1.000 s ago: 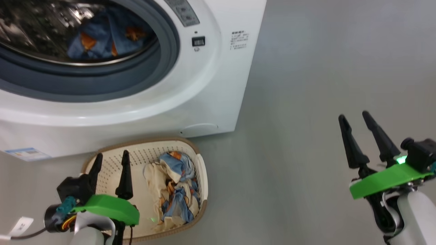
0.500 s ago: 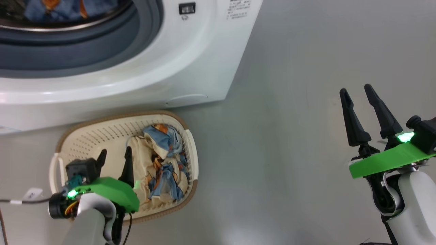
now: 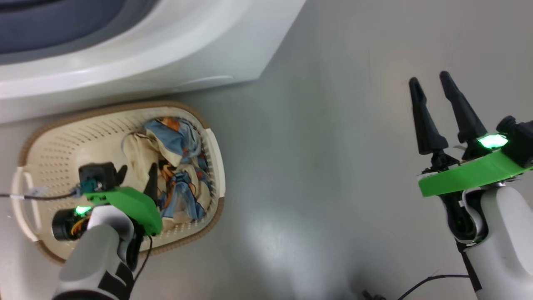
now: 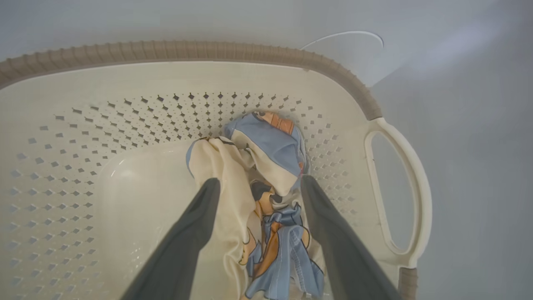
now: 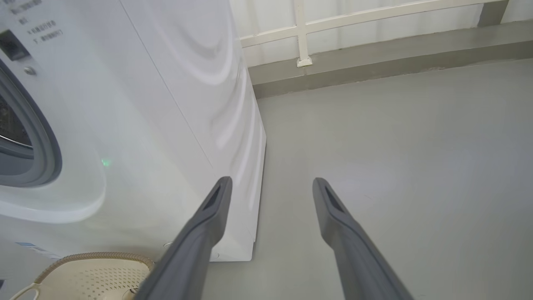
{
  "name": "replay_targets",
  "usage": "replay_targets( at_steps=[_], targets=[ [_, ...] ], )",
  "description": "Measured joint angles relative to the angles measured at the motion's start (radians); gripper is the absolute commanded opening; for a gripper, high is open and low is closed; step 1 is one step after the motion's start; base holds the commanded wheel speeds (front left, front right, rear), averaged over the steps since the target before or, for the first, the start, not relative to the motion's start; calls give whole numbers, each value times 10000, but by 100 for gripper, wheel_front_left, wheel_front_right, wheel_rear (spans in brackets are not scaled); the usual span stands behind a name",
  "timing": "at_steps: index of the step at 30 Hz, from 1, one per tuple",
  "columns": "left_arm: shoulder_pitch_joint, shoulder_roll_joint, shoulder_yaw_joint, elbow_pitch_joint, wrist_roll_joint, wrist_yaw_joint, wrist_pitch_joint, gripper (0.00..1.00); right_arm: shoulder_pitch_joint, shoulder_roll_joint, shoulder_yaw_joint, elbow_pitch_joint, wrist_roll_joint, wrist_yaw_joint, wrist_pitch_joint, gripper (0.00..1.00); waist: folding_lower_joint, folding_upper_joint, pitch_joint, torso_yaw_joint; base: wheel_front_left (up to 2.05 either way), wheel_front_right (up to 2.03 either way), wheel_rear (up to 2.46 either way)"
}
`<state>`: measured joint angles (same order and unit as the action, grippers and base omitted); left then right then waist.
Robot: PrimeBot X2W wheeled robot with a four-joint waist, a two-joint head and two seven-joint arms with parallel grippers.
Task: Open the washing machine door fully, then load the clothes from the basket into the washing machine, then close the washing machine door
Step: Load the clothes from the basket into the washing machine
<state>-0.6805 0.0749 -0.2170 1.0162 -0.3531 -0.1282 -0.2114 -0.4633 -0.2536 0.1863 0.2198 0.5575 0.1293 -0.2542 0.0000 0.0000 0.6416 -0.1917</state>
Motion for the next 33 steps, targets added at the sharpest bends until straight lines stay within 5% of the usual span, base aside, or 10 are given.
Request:
replay_targets(
  at_steps=[16, 33],
  targets=[
    [-2015, 523, -748, 1762, -1030, 0, 568, 100, -675, 339, 430, -40, 161, 0, 0, 100, 0, 0, 1928, -717, 0, 0, 0],
    [-2479, 794, -2274, 1440, -2347, 0, 1346, 100, -854, 481, 460, -107, 169, 0, 0, 100, 0, 0, 2720, -1086, 0, 0, 0]
  ],
)
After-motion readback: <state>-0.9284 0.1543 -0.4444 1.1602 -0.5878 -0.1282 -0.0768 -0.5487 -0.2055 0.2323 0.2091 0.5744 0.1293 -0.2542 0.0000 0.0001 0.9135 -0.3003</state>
